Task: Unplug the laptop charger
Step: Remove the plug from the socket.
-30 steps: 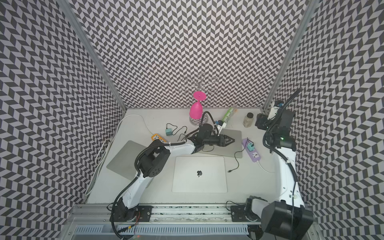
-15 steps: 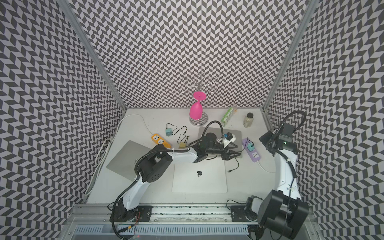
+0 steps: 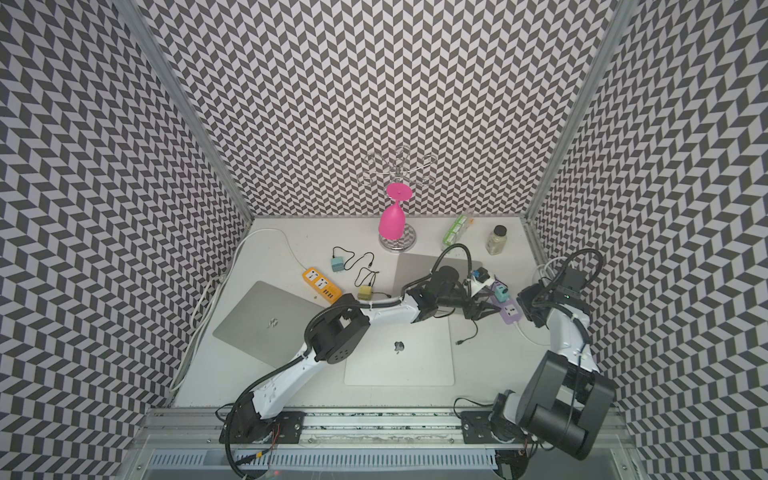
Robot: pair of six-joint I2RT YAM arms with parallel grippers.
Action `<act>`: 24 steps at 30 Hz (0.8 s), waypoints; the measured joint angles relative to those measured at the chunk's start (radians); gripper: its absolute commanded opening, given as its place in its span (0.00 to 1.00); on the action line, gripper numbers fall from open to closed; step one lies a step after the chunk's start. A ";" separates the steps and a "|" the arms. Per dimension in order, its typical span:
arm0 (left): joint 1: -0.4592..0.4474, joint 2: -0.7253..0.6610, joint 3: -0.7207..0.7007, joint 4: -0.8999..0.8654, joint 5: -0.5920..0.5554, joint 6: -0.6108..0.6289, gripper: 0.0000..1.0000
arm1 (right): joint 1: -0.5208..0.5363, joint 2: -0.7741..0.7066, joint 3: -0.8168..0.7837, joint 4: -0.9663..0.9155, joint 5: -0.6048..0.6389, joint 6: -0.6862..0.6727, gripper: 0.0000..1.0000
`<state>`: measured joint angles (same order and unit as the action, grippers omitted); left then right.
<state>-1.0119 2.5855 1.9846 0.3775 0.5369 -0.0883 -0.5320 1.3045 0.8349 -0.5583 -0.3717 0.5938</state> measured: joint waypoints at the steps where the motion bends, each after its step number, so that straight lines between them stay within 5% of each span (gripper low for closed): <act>1: 0.000 0.006 0.002 -0.003 -0.006 -0.006 0.64 | -0.004 0.006 0.000 0.009 -0.002 -0.002 0.22; 24: 0.005 0.198 0.261 -0.019 -0.109 -0.094 0.67 | -0.023 0.137 -0.020 0.097 -0.055 -0.041 0.08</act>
<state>-1.0065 2.7831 2.2459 0.3580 0.4274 -0.1825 -0.5552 1.4418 0.8150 -0.4614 -0.4271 0.5526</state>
